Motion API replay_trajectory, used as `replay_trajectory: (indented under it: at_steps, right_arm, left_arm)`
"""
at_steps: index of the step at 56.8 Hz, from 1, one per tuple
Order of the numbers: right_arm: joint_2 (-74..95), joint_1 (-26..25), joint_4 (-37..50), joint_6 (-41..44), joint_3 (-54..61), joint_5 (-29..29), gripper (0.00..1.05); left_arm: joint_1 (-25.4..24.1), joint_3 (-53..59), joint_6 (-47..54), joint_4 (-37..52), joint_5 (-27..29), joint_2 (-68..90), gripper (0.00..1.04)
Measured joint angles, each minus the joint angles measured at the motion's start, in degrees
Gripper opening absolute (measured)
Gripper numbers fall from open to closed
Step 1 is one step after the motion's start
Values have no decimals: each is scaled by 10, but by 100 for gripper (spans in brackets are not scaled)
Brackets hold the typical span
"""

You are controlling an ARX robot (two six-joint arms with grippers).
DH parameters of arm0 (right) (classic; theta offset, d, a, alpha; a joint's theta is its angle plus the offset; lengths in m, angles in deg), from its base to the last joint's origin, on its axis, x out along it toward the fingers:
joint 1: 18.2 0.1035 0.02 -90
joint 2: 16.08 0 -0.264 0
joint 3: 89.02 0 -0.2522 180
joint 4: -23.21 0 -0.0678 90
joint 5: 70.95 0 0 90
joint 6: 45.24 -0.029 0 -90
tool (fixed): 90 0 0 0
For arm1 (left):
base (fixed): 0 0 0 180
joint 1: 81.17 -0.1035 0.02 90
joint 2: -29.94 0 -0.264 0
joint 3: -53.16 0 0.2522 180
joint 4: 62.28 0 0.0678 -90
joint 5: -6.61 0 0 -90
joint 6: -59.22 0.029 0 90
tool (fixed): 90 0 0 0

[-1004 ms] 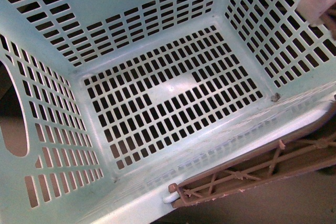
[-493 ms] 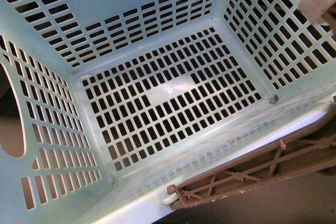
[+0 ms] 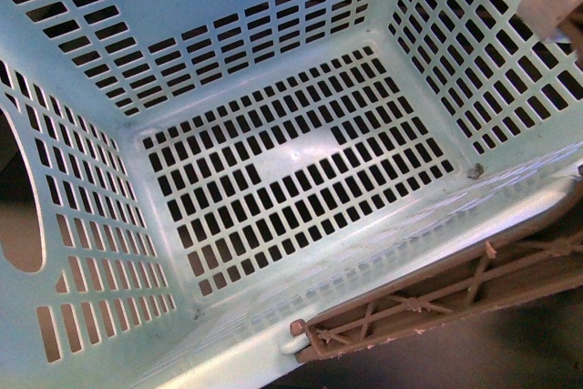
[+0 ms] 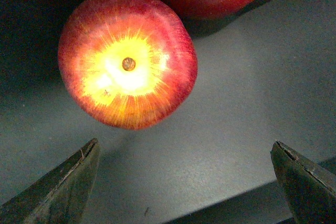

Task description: Pick apple with right arm and hold basket with left

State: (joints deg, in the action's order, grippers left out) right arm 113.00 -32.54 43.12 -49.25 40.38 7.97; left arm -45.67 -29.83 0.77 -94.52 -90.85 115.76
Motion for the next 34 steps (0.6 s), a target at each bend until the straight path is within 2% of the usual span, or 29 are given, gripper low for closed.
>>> replay_trajectory:
  at_steps: [11,34]
  right_arm:
    - [30,14,-14,-40,-51,14,96]
    - [73,19,-31,-64,-106,21,96]
  left_arm:
    - [0,0,0,0,0,0,16]
    - [0,0,0,0,0,0,16]
